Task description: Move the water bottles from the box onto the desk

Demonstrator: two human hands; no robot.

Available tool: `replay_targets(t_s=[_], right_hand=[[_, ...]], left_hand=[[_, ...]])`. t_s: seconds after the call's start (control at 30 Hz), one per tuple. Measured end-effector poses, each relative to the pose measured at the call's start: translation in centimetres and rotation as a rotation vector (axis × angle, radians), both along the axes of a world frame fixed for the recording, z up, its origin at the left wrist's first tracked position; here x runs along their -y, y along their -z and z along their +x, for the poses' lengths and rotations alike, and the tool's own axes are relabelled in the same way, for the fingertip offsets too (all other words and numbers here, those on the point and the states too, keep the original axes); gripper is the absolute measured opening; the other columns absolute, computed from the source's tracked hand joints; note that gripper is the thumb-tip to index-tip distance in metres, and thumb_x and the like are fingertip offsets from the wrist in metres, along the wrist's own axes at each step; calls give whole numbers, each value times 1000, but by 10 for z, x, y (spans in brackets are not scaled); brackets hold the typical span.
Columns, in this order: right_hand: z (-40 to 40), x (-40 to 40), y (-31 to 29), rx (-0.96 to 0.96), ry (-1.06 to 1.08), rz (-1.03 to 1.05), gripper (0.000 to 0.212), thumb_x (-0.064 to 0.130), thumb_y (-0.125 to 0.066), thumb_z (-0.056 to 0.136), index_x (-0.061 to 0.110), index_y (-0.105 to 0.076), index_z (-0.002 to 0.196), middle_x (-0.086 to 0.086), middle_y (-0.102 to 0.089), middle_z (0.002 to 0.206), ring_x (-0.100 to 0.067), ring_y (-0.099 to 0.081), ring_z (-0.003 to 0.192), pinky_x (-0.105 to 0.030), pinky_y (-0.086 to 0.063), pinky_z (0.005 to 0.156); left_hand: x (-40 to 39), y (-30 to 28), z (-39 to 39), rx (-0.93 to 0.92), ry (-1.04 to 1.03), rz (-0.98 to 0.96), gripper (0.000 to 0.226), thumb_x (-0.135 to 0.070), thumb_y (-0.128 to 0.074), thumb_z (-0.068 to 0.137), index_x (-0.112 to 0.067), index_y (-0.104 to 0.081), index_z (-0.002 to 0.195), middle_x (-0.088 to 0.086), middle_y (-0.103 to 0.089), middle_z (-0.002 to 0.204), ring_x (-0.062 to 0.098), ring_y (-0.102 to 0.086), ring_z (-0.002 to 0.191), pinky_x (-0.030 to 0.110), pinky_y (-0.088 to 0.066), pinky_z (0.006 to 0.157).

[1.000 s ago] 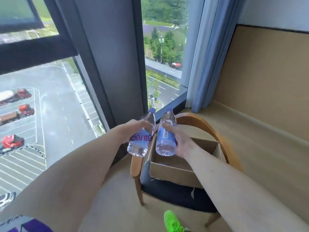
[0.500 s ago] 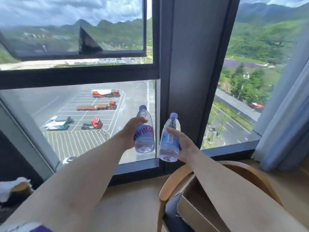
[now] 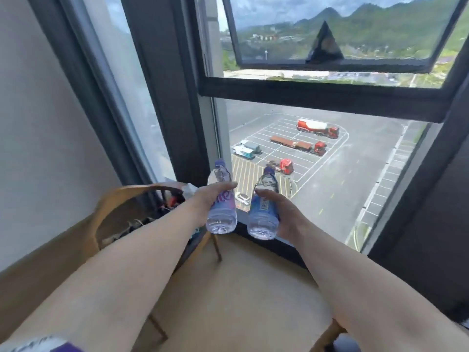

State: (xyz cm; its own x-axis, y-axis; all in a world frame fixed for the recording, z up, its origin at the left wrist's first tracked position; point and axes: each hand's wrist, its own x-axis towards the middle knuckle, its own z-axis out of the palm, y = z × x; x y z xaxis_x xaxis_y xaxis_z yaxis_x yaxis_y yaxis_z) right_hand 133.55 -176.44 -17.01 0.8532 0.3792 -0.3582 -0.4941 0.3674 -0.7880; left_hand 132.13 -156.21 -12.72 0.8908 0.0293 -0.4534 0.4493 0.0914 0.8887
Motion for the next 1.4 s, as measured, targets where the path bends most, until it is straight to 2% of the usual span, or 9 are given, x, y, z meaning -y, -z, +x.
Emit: replay_targets(t_s=[0.07, 0.2, 0.3, 0.4, 0.47, 0.6, 0.93, 1.23, 1.4], right_hand=[[-3, -40, -7, 5, -94, -29, 34, 22, -77, 84, 8, -58, 109, -12, -65, 82, -27, -65, 70, -36, -57, 68], [-21, -127, -24, 46, -288, -70, 37, 26, -77, 84, 7, -60, 111, -13, -67, 82, -27, -68, 70, -35, -58, 65], [-46, -198, -35, 98, -385, -85, 43, 27, -75, 87, 5, -60, 120, -17, -68, 94, -31, -69, 80, -41, -60, 76], [-82, -271, -40, 127, -443, -113, 49, 29, -78, 85, 4, -62, 124, -20, -71, 97, -34, -72, 79, -42, -61, 70], [-109, -321, -41, 123, -509, -97, 48, 30, -76, 86, 3, -61, 122, -20, -70, 95, -34, -70, 79, -41, -60, 74], [-162, -420, -41, 103, -666, -37, 32, 28, -72, 88, 4, -60, 106, -14, -65, 75, -28, -66, 60, -34, -57, 57], [-306, -639, -36, 100, -1036, -59, 31, 30, -73, 86, 6, -58, 100, -13, -58, 77, -27, -59, 61, -32, -54, 59], [-409, -838, -21, 112, -1377, -8, 32, 33, -79, 80, 8, -64, 94, -10, -62, 78, -25, -61, 65, -35, -53, 65], [-445, -964, -19, 99, -1508, -3, 37, 31, -88, 68, 9, -69, 91, -11, -67, 78, -26, -65, 63, -36, -57, 64]], left_hand=[[-37, -4, -22, -6, -87, 8, 37, -31, -85, 80, -8, -65, 102, 14, -68, 79, 32, -65, 73, 47, -58, 89], [-111, -15, -74, 38, -271, -10, 26, -26, -83, 81, -6, -71, 91, 17, -72, 77, 30, -69, 61, 39, -62, 59], [-172, -20, -119, 62, -372, 2, 41, -30, -88, 73, -6, -71, 101, 21, -74, 88, 35, -70, 74, 48, -63, 77], [-238, -19, -167, 66, -471, 29, 49, -34, -90, 70, -8, -69, 105, 18, -73, 84, 33, -69, 74, 50, -60, 88], [-282, -19, -201, 68, -523, 18, 46, -33, -90, 68, -8, -68, 99, 17, -71, 78, 32, -67, 67, 46, -60, 81], [-368, -18, -272, 83, -670, 18, 41, -29, -91, 67, -7, -68, 92, 16, -70, 71, 31, -66, 59, 43, -59, 72], [-529, -9, -466, 41, -1068, -24, 38, -36, -88, 72, -10, -66, 89, 12, -67, 63, 25, -64, 48, 30, -58, 50], [-666, -2, -585, 55, -1381, 15, 41, -33, -90, 70, -7, -71, 95, 14, -71, 69, 27, -67, 55, 33, -59, 60], [-767, -14, -624, 48, -1525, 65, 50, -36, -91, 69, -5, -71, 102, 16, -70, 82, 31, -67, 70, 43, -59, 80]])
